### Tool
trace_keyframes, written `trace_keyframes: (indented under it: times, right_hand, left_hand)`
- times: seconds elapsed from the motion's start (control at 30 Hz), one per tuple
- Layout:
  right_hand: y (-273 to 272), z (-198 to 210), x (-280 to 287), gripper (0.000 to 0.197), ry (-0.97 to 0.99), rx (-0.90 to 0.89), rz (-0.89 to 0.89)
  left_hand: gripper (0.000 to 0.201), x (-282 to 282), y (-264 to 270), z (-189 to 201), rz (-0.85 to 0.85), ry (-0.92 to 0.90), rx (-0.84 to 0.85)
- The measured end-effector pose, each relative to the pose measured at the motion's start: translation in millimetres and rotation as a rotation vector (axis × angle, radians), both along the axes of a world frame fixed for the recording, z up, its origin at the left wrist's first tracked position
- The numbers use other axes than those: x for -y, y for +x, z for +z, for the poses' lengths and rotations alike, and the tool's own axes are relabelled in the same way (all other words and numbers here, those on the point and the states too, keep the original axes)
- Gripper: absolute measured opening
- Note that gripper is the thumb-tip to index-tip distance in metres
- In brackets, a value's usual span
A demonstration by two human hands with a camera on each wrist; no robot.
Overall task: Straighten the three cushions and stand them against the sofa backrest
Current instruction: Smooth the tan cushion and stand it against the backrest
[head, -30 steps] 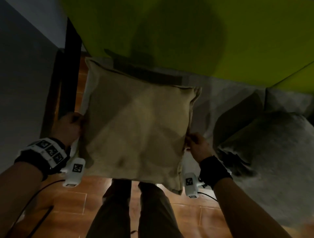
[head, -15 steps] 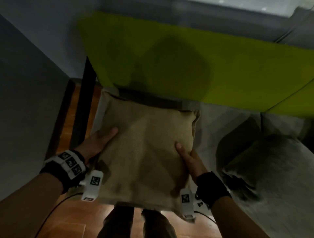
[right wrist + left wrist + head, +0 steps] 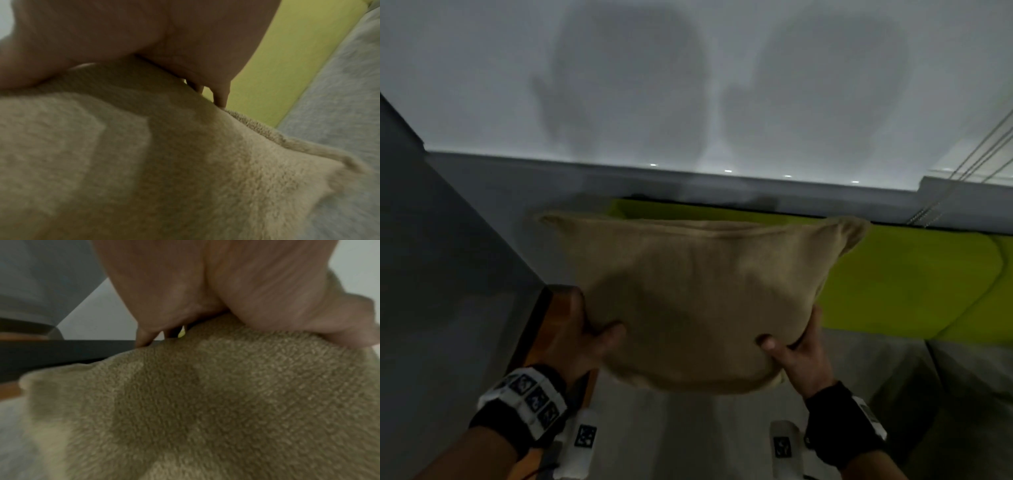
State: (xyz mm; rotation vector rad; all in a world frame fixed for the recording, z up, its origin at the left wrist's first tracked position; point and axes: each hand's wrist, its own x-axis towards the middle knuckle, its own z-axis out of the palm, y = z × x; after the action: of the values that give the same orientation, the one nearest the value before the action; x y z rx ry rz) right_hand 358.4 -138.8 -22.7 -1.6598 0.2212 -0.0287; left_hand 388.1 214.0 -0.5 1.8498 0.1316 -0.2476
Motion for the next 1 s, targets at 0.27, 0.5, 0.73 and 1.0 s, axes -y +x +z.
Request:
trace_keyframes:
  times: [0.27,0.5,0.73,1.0]
  right_hand:
    - [1,-27,-19,0.1,-0.017,-0.232,-0.009]
    - [5,-12,1,0.125,-0.016,-0.229,-0.137]
    - [74,32,39,0.071,-0.022,-0.042,-0.331]
    - [82,32,55,0.045,-0.132,0.001,-0.3]
  left_hand:
    - [0.105,-12,17,-35,-0.13,0.273,0.125]
    - [0.099,-12,43,-26,0.1,0.141,0.163]
    - [0.012,-26,98,17,0.191,0.051,0.185]
    - [0.031,-33,109,23,0.311,0.159,0.221]
